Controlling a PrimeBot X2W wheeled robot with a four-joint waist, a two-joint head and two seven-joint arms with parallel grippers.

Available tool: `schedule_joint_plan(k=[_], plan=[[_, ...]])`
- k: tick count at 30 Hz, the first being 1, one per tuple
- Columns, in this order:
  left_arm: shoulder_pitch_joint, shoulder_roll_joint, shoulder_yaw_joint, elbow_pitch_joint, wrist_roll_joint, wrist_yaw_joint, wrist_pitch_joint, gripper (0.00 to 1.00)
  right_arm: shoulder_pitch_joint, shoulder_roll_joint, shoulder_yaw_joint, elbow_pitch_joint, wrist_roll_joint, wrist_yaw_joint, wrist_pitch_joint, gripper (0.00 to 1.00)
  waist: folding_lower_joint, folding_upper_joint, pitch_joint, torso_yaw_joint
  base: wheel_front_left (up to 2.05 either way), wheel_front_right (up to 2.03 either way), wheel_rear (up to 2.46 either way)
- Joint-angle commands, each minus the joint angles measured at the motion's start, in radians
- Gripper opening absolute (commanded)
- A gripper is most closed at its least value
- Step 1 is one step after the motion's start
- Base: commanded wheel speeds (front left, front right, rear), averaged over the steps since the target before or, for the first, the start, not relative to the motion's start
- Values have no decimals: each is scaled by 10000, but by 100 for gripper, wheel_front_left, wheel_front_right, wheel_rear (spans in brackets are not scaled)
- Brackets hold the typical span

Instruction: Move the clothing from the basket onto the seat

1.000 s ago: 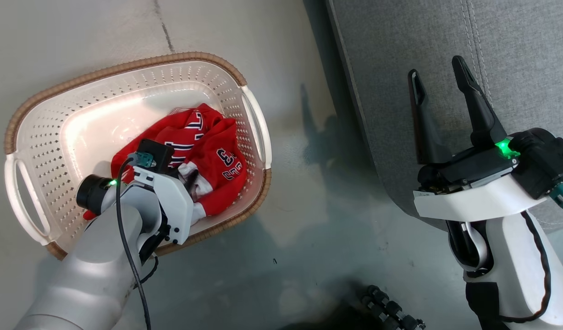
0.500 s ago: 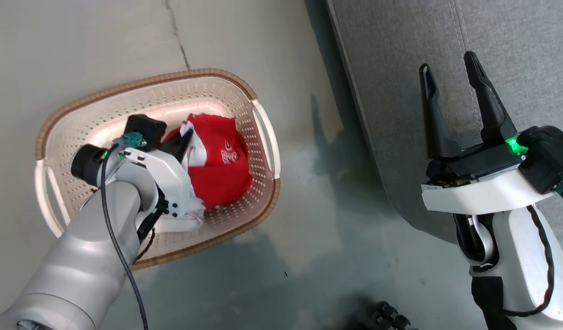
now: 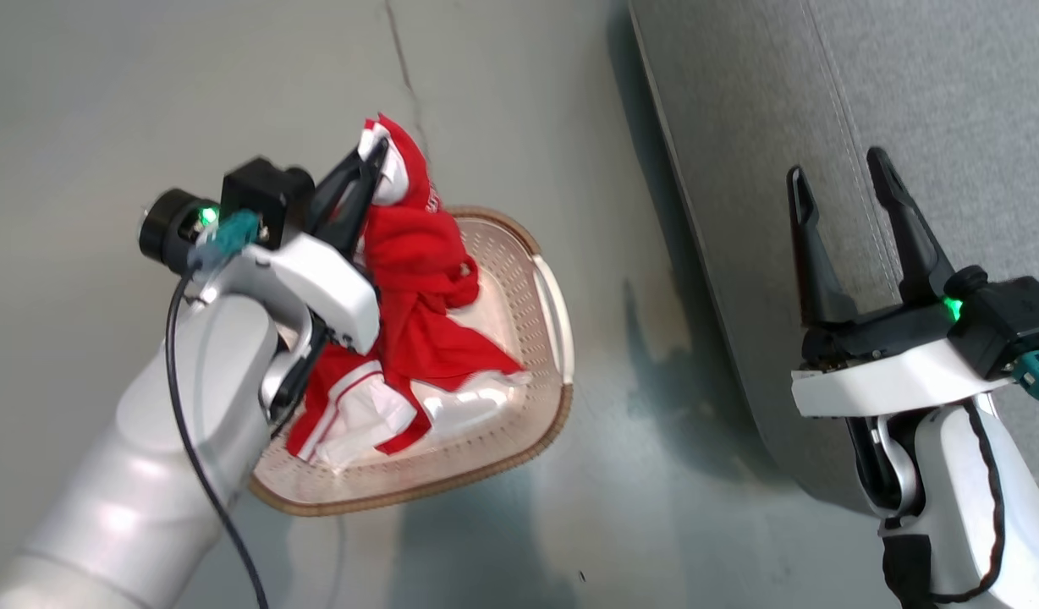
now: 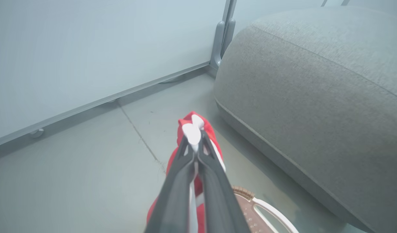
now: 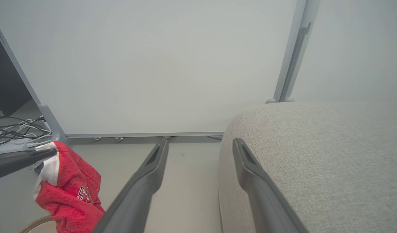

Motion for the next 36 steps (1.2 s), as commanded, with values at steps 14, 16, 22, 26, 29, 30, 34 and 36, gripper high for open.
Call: schedule_joint_plan(k=[14, 16, 22, 26, 29, 30, 34, 36], plan=[[2708, 836, 2035, -4695, 732, 635, -42, 0, 1032, -52, -180, -12, -299, 19, 660, 100, -1, 0, -2419, 1170, 0, 0, 0], [2907, 934, 2186, -5053, 674, 593, -42, 0, 1155, -52, -171, -20, -312, 19, 760, 100, -1, 0, -2661, 1258, 0, 0, 0], [3458, 1102, 2581, -5845, 315, 482, -43, 0, 1497, -51, -103, -30, -281, 19, 912, 100, -1, 0, -3286, 1458, 0, 0, 0], [3834, 1159, 2771, -6269, 114, 499, -43, 0, 1725, -51, -53, -8, -222, 19, 998, 100, -1, 0, -3688, 1566, 0, 0, 0], [4109, 1148, 2835, -6497, -10, 506, -41, 0, 1886, -51, 4, 36, -191, 19, 1057, 100, -1, 0, -3970, 1605, 0, 0, 0], [4109, 1148, 2835, -6497, -10, 506, -41, 0, 1886, -51, 4, 36, -191, 19, 1057, 100, -1, 0, -3970, 1605, 0, 0, 0], [4481, 1023, 2765, -6563, -211, 490, -43, 0, 2201, -51, 32, 128, -105, 19, 1116, 100, -1, 0, -4435, 1657, 0, 0, 0], [4628, 976, 2784, -6588, -239, 532, -43, 0, 2341, -52, 44, 137, -65, 19, 1166, 100, -1, 0, -4616, 1650, 0, 0, 0]])
